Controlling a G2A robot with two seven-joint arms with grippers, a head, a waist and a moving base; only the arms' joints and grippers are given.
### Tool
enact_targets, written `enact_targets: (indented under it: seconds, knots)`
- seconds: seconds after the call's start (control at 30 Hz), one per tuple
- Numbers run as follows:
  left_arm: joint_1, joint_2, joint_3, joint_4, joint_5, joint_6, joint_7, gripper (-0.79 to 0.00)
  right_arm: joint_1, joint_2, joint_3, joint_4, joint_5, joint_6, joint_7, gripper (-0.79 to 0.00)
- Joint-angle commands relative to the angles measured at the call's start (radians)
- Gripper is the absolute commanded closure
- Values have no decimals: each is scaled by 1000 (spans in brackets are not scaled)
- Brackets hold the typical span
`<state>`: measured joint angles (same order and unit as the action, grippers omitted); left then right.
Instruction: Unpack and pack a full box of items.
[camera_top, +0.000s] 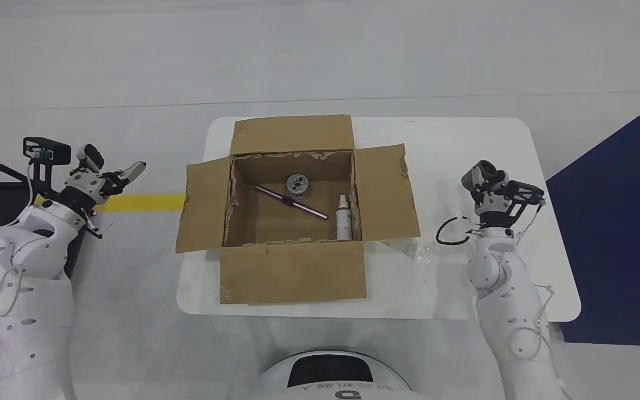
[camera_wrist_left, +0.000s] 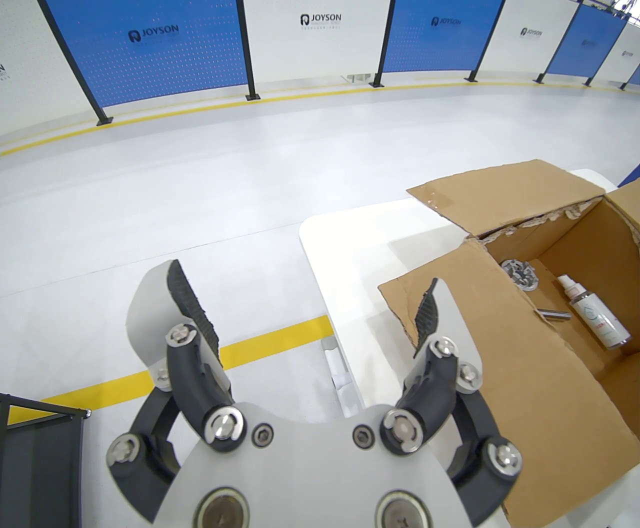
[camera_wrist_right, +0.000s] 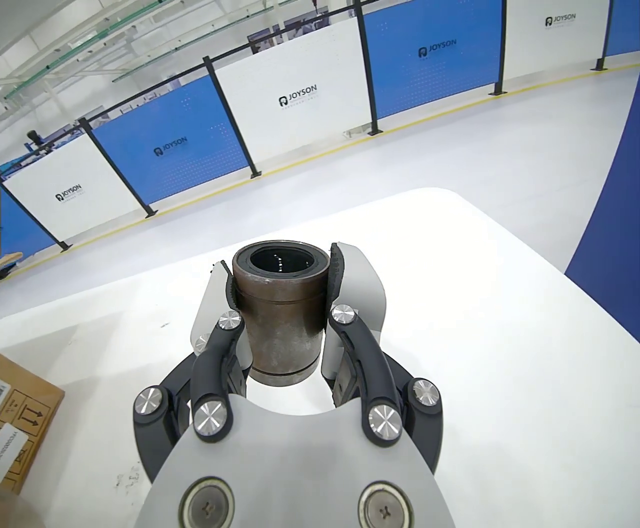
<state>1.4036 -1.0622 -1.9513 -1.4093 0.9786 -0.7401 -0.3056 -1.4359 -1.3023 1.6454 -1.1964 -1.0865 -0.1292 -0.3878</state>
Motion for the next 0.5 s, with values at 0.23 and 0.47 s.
enact_targets:
  seconds: [0.23, 0.47]
  knots:
    - [0, 0, 0, 0, 0, 0, 0, -785, 25, 4, -9, 37, -24, -10, 85, 0]
    - [0, 0, 0, 0, 0, 0, 0, -785, 35, 4, -21, 66, -50, 13, 75, 0]
